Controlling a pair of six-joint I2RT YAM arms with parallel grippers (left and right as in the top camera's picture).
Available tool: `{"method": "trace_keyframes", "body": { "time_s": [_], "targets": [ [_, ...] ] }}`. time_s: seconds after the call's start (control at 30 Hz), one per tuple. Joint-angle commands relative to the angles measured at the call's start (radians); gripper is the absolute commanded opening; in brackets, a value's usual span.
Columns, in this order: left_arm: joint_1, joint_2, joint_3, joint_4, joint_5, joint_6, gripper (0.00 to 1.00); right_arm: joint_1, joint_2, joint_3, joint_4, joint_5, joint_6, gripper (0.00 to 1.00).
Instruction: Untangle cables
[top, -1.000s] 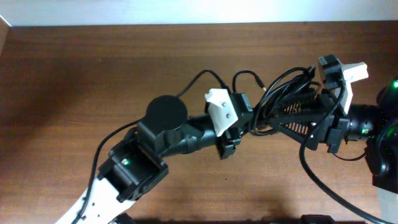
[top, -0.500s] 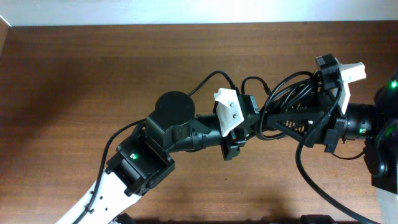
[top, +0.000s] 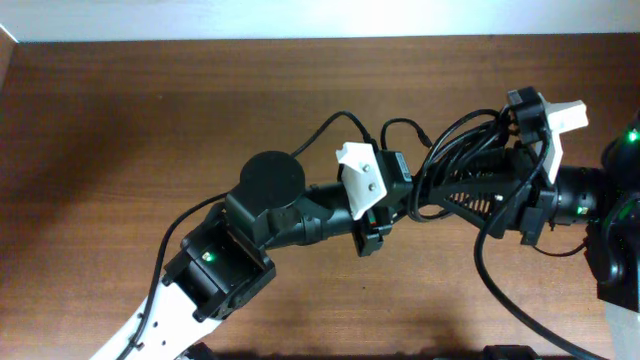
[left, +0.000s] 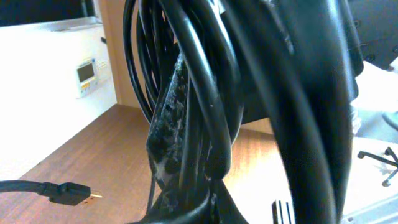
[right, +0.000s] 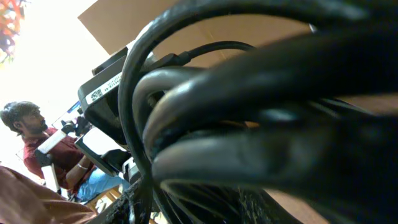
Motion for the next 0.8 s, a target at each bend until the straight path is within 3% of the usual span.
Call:
{"method": "trace_keyframes", "body": {
  "time_s": [0.0,0.77],
  "targets": [
    [0.003,-0.031,0.008,0.016,-0.085,0.001,0.0,0.015,-0.004,-0.004,-0.005,-0.023,0.001,0.43],
    [0.003,-0.02,0.008,0.003,-0.333,0.001,0.0,0.053,-0.004,-0.004,-0.004,-0.108,0.008,0.42]
  ]
}}
